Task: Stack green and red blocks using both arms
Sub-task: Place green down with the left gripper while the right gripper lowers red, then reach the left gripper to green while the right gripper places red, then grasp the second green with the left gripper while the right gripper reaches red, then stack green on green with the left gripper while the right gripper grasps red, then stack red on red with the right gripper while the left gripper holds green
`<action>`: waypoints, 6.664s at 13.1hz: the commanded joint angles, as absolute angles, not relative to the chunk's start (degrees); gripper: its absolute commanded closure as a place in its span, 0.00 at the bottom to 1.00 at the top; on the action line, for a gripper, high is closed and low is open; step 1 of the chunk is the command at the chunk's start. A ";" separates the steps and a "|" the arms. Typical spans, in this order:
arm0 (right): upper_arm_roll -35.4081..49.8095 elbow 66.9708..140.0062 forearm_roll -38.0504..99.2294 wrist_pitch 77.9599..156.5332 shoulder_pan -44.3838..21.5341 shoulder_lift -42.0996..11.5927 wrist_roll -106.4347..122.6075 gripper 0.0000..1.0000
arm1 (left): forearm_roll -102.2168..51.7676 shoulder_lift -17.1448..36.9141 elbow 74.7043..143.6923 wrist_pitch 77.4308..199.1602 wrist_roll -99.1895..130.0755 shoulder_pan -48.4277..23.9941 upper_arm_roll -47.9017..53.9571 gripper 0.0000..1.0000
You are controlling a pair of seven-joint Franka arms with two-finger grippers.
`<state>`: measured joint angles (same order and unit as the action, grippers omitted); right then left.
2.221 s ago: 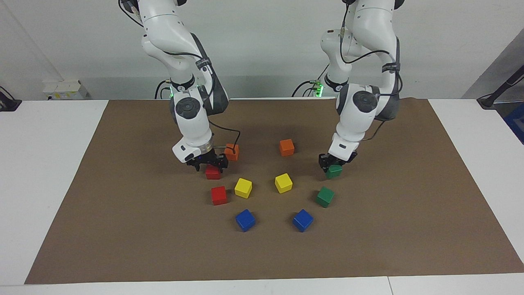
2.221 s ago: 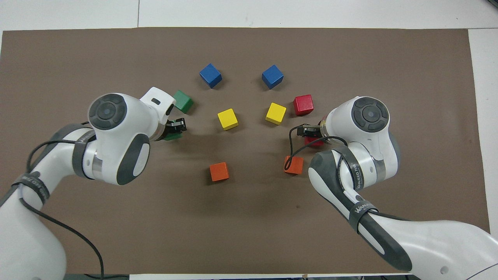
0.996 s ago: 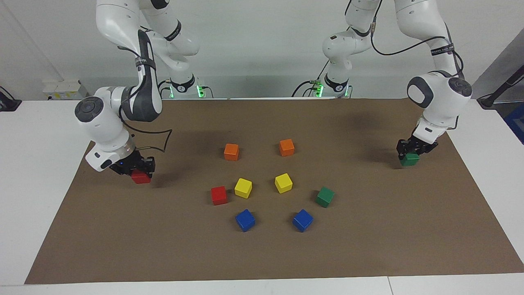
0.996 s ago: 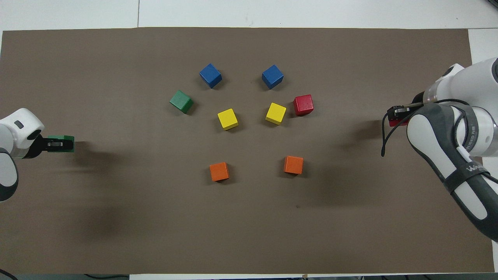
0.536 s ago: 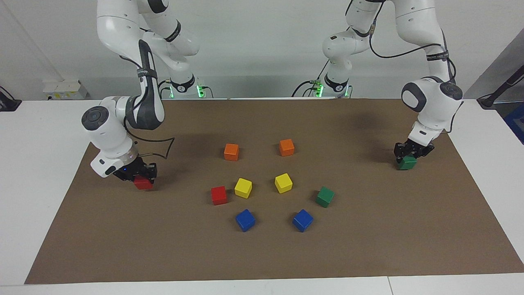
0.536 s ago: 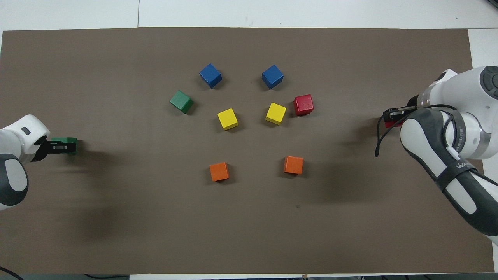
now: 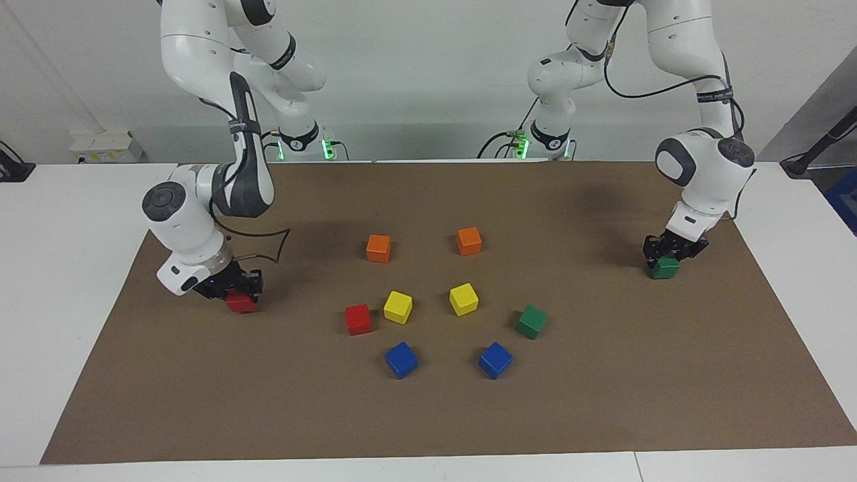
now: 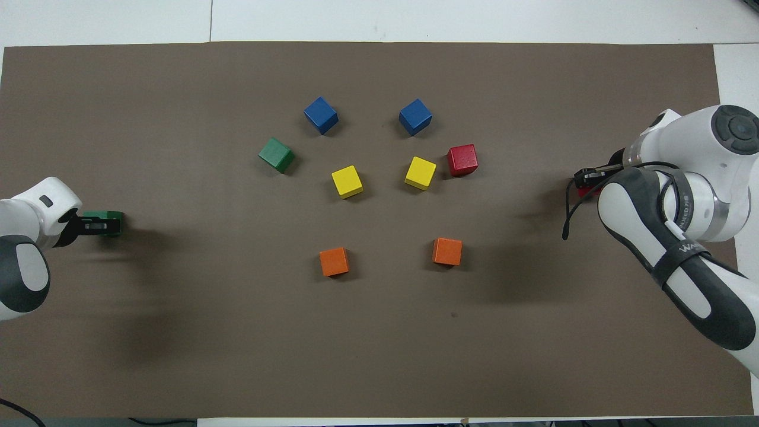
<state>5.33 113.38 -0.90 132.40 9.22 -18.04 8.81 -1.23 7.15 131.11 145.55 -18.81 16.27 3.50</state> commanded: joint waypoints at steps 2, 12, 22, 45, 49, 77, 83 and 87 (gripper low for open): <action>5.54 114.61 -0.79 135.00 9.67 -18.54 10.81 1.00 | -1.76 9.49 128.25 143.11 -20.30 16.97 4.22 0.00; 5.54 114.79 -0.79 135.62 9.67 -19.25 11.16 1.00 | -1.32 12.22 98.97 114.60 10.45 -0.06 4.22 0.00; 5.62 113.83 -0.79 132.48 9.49 -17.33 10.63 0.00 | 0.44 28.82 88.51 124.26 69.41 -11.78 4.13 0.00; 6.06 80.75 -3.96 115.47 -12.13 -32.43 -16.61 0.00 | 5.27 27.95 97.74 133.34 74.98 -15.47 4.13 1.00; 6.15 85.42 -3.78 119.09 -12.66 -32.26 -16.44 0.00 | 5.54 19.63 98.26 123.69 47.45 -9.69 4.39 1.00; 5.62 112.13 -4.04 118.98 9.12 -6.51 7.36 1.00 | -2.29 4.83 124.80 138.25 -15.21 16.87 4.22 1.00; 5.62 119.09 -3.52 127.52 10.11 -5.09 7.65 1.00 | -2.29 5.45 124.98 138.25 -15.03 16.87 4.22 1.00; 5.62 119.09 -3.43 131.92 9.58 -7.20 7.03 1.00 | -2.29 5.98 125.33 138.34 -15.47 16.87 4.22 1.00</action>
<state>5.22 117.97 -3.76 129.73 9.37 -7.25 7.33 -1.35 5.97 124.20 136.57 -14.07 16.20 3.89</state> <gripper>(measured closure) 0.449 0.449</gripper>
